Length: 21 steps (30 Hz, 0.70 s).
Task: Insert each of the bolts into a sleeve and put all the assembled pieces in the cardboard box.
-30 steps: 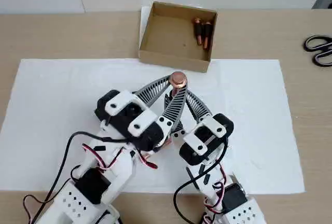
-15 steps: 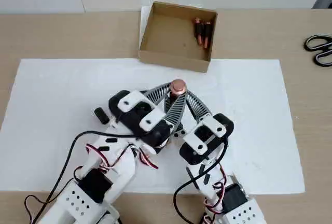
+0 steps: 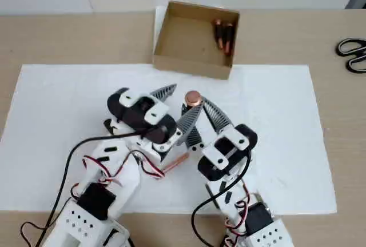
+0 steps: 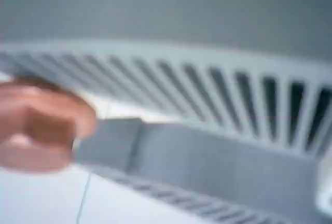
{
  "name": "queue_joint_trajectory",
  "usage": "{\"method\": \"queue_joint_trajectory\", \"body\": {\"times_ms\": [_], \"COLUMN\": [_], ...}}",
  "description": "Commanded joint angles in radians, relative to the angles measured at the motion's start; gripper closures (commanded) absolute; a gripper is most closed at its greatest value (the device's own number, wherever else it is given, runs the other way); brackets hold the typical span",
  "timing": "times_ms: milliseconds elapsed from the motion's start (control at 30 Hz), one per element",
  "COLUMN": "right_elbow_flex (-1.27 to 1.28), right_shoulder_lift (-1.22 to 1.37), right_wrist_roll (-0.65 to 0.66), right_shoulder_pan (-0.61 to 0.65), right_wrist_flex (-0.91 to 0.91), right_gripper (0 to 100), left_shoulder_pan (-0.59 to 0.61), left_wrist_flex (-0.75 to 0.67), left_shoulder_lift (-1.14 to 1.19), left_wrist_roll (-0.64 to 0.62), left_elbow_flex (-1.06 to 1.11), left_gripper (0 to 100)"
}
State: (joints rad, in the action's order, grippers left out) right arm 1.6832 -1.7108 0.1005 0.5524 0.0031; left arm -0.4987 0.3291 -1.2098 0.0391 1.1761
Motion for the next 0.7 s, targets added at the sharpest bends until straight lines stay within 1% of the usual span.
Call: {"method": "queue_joint_trajectory", "body": {"times_ms": [0, 67, 200, 300, 467, 500, 567, 667], "right_elbow_flex": [0.005, 0.005, 0.005, 0.005, 0.005, 0.005, 0.005, 0.005], "right_shoulder_lift": [-0.016, -0.016, -0.016, -0.016, -0.016, -0.016, -0.016, -0.016], "right_wrist_roll": [0.008, 0.008, 0.008, 0.008, 0.008, 0.008, 0.008, 0.008], "right_shoulder_pan": [0.005, 0.004, 0.004, 0.004, 0.004, 0.004, 0.004, 0.002], "right_wrist_flex": [-0.001, -0.001, -0.001, -0.001, -0.001, -0.001, -0.001, -0.001], "right_gripper": [99.4, 99.4, 99.4, 99.4, 99.4, 99.4, 99.4, 99.4], "left_shoulder_pan": [-0.005, -0.037, -0.126, -0.149, -0.14, -0.13, -0.068, 0.077], "left_wrist_flex": [0.012, 0.055, 0.209, 0.232, 0.23, 0.226, 0.206, 0.155], "left_shoulder_lift": [-0.011, -0.011, -0.011, -0.011, -0.011, -0.011, -0.011, -0.011], "left_wrist_roll": [-0.035, -0.077, -0.121, -0.138, -0.141, -0.137, -0.103, -0.055], "left_elbow_flex": [-0.102, -0.15, -0.22, -0.234, -0.248, -0.263, -0.295, -0.348], "left_gripper": [80, 80, 80, 80, 80, 80, 80, 80]}}
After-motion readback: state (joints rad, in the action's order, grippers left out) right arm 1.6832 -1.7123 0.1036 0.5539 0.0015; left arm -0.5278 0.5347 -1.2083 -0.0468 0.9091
